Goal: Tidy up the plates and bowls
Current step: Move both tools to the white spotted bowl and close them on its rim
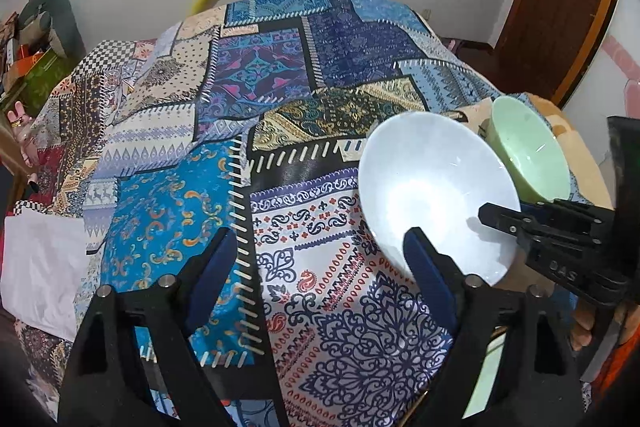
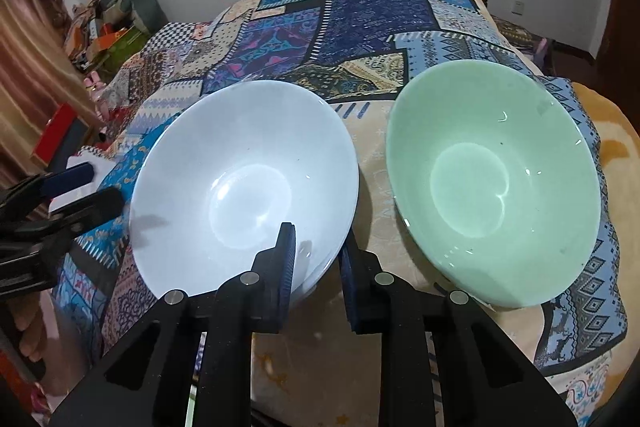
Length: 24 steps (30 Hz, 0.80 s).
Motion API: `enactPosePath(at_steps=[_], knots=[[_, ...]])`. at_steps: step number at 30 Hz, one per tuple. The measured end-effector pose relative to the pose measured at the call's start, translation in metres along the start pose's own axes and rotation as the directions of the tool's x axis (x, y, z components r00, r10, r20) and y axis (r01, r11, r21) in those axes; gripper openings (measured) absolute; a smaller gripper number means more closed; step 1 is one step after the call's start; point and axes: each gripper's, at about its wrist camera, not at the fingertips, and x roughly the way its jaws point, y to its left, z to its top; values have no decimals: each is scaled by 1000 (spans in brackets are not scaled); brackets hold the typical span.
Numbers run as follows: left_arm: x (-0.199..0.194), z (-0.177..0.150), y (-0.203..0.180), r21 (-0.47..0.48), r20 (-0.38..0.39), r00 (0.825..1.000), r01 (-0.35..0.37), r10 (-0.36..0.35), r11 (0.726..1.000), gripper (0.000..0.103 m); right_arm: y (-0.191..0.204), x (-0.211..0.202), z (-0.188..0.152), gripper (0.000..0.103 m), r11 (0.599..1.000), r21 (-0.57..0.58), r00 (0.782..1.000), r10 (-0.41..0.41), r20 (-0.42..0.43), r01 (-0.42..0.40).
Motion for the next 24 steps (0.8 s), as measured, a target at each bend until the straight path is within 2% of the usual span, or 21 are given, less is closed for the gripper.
enactPosePath(at_steps=[4, 12, 15, 16, 17, 24], knots=[[12, -1, -3, -4, -42, 999, 19, -19, 1000, 68, 4, 1, 1, 19, 999, -14, 999, 34, -7, -34], [31, -6, -6, -12, -104, 994, 36, -38, 999, 47, 20, -1, -1, 19, 993, -86, 997, 80, -21, -81], [38, -9, -7, -16, -129, 990, 54, -56, 998, 34, 22, -1, -1, 19, 992, -91, 996, 84, -19, -86], [39, -10, -7, -14, -135, 989, 59, -60, 998, 26, 22, -1, 0, 19, 992, -89, 996, 85, -20, -86], [41, -11, -8, -10, -142, 988, 61, -62, 998, 22, 21, 0, 0, 19, 993, -85, 996, 85, -22, -86], [38, -12, -13, 27, -115, 993, 36, -33, 999, 18, 21, 0, 0, 19, 994, -79, 997, 76, -24, -77]])
